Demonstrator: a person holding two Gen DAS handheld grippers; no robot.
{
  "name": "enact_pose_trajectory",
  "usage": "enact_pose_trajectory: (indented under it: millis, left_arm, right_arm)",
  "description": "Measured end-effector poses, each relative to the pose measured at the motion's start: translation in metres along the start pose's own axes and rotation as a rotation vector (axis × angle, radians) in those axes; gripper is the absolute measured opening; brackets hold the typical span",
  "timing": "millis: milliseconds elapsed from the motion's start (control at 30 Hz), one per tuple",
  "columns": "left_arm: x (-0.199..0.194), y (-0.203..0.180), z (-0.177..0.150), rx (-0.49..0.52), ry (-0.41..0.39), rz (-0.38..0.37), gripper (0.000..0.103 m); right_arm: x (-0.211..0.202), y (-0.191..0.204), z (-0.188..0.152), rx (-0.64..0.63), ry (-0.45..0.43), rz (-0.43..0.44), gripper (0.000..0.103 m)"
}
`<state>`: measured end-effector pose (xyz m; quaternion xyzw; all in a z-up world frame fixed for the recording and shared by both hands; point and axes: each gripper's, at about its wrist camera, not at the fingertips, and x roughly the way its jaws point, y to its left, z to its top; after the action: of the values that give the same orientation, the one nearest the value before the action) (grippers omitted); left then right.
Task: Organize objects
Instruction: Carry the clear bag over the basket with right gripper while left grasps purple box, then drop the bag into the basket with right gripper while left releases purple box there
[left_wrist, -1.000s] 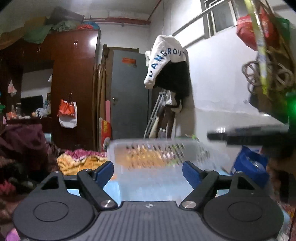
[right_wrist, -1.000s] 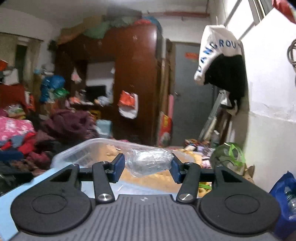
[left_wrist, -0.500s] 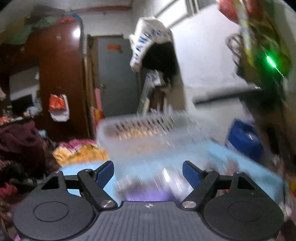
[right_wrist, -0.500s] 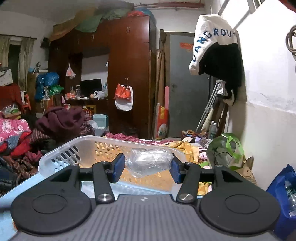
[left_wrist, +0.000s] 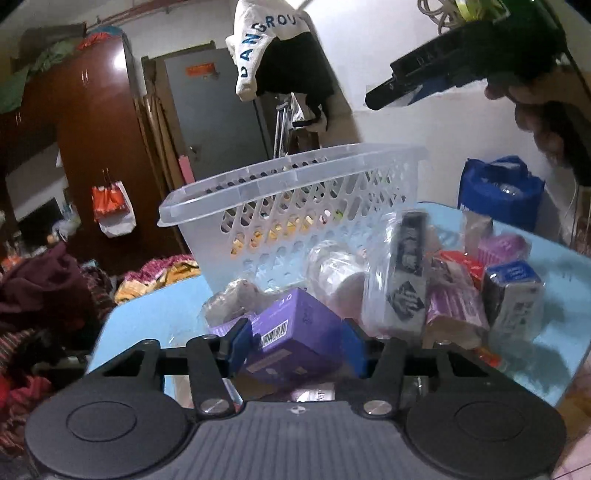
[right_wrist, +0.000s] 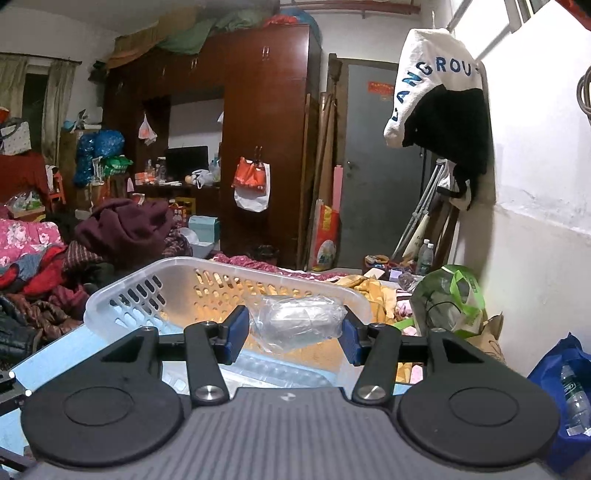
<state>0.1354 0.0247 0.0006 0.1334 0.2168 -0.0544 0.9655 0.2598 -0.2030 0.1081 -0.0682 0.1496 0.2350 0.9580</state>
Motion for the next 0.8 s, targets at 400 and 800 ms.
enact_pose_trajectory:
  millis: [400, 800]
  left_arm:
    - [-0.014, 0.016, 0.012, -0.041, -0.059, -0.033, 0.044]
    - [-0.001, -0.005, 0.000, 0.079, 0.008, 0.008, 0.056]
  right_arm:
    - [0.000, 0.004, -0.003, -0.010, 0.007, 0.016, 0.055]
    - [-0.001, 0.003, -0.008, -0.011, 0.017, 0.021, 0.056]
